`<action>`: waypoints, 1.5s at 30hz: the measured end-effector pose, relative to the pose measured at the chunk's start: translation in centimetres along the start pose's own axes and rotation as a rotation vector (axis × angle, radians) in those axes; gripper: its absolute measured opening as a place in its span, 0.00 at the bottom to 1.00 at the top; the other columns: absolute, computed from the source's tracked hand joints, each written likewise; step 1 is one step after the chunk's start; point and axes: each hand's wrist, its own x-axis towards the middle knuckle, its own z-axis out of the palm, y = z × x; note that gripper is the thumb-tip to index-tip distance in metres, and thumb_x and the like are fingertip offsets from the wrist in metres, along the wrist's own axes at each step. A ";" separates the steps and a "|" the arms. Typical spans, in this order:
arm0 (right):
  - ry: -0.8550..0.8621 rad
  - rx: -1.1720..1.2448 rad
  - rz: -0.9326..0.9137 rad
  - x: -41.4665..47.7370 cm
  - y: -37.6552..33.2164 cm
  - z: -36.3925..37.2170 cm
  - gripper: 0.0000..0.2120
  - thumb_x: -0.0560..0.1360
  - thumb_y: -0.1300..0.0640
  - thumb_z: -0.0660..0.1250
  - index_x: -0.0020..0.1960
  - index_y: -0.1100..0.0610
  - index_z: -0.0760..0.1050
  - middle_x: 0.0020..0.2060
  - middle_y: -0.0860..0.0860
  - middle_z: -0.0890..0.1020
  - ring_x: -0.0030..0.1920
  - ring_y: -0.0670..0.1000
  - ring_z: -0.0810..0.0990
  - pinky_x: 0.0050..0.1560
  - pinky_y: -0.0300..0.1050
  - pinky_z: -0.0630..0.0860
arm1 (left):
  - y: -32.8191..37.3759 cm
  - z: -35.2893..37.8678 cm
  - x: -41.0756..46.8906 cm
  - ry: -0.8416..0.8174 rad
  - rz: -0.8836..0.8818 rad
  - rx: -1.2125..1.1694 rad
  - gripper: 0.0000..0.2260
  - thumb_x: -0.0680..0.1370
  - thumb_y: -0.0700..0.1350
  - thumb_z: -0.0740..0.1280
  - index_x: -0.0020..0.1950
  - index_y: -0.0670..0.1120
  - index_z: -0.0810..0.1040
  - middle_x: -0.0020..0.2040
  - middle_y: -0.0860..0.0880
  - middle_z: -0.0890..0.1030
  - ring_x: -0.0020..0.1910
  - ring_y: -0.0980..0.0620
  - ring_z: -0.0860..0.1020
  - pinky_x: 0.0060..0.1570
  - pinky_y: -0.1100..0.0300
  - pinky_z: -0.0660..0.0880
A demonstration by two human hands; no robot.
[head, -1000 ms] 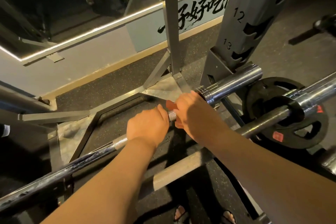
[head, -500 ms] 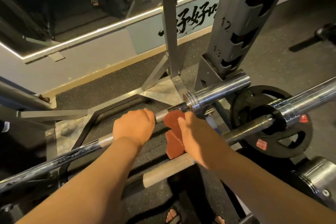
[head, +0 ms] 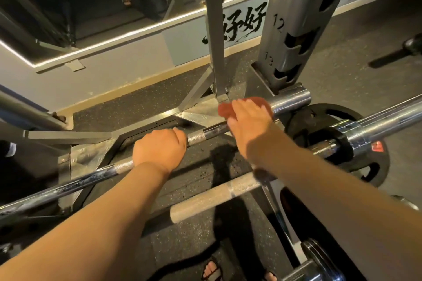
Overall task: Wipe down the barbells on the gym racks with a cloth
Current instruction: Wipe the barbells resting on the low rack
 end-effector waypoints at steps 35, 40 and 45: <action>0.032 0.451 0.111 2.9 -7.8 1.3 0.22 0.82 0.65 0.56 0.76 0.58 0.62 0.79 0.56 0.62 0.82 0.54 0.50 0.77 0.48 0.32 | -0.1 0.8 0.1 0.039 -0.035 -0.013 0.23 0.83 0.54 0.50 0.36 0.48 0.76 0.30 0.51 0.73 0.32 0.47 0.73 0.35 0.55 0.66; 0.024 0.613 0.226 0.2 -10.7 2.2 0.31 0.82 0.68 0.55 0.82 0.58 0.50 0.82 0.56 0.46 0.81 0.52 0.37 0.76 0.46 0.29 | 0.0 0.9 0.1 0.027 -0.049 -0.038 0.22 0.84 0.54 0.50 0.34 0.49 0.74 0.31 0.51 0.72 0.34 0.46 0.72 0.36 0.56 0.64; 0.116 0.966 0.423 -1.2 -11.6 2.2 0.28 0.86 0.61 0.51 0.82 0.46 0.48 0.82 0.44 0.42 0.81 0.46 0.41 0.80 0.52 0.48 | 0.0 0.8 0.1 0.045 -0.047 -0.029 0.24 0.83 0.54 0.50 0.36 0.47 0.77 0.31 0.50 0.75 0.34 0.46 0.75 0.36 0.55 0.68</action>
